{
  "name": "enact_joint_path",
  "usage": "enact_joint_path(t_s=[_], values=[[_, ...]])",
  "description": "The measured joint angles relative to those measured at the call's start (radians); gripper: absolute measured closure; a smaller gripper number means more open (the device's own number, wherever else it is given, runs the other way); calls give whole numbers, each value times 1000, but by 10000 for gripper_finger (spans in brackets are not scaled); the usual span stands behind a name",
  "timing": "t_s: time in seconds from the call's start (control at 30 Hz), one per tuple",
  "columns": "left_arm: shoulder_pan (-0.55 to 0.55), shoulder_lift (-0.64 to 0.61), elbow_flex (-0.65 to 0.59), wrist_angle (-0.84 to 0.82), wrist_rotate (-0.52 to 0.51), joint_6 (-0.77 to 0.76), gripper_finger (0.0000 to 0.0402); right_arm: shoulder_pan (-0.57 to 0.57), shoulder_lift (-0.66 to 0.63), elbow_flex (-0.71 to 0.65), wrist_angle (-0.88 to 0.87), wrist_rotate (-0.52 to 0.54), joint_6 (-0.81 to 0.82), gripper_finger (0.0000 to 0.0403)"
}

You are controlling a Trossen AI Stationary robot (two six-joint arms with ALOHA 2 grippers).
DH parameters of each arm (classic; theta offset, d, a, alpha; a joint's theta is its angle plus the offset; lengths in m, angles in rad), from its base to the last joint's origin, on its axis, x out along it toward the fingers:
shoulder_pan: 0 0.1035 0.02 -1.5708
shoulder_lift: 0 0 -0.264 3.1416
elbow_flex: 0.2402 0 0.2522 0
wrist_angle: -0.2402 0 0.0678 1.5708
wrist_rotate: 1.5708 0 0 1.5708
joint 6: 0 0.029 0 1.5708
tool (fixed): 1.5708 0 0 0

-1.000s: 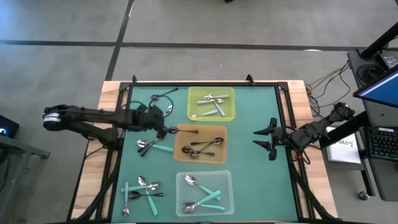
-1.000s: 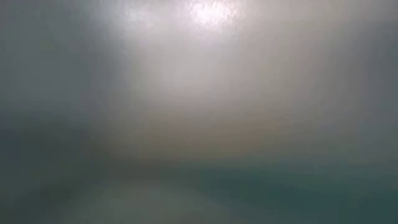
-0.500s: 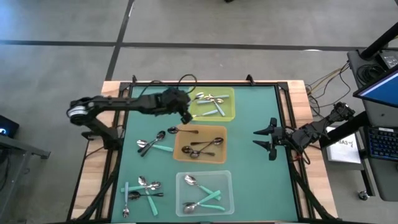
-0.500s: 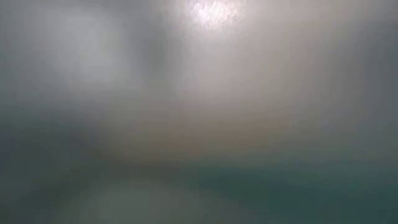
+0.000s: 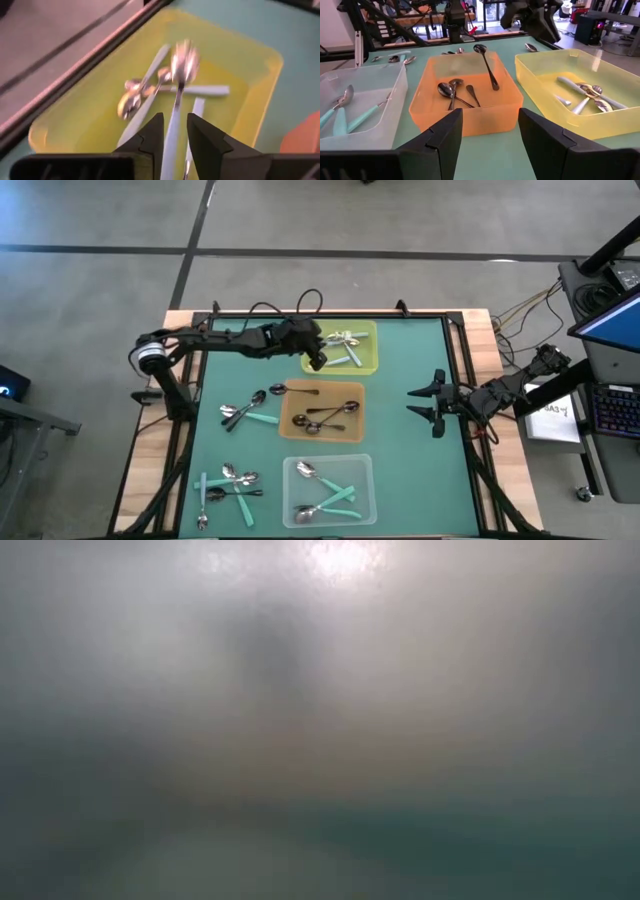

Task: Sort silverware by color (type)
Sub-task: Put the black spoon into the orange bin

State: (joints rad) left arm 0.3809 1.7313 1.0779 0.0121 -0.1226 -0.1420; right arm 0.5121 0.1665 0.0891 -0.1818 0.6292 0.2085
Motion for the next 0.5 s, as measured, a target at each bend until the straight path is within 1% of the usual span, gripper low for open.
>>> enact_joint_path(t_s=[0.17,0.3,0.4,0.5], values=[[5,-6,-8,-38,3,-26,321,0,0,0,0,0,0,218],[24,-61,-8,-112,-2,-23,318,0,0,0,0,0,0,218],[55,-118,-10,-234,-60,-9,318,0,0,0,0,0,0,218],[108,-165,-25,-378,-166,-6,317,0,0,0,0,0,0,218]])
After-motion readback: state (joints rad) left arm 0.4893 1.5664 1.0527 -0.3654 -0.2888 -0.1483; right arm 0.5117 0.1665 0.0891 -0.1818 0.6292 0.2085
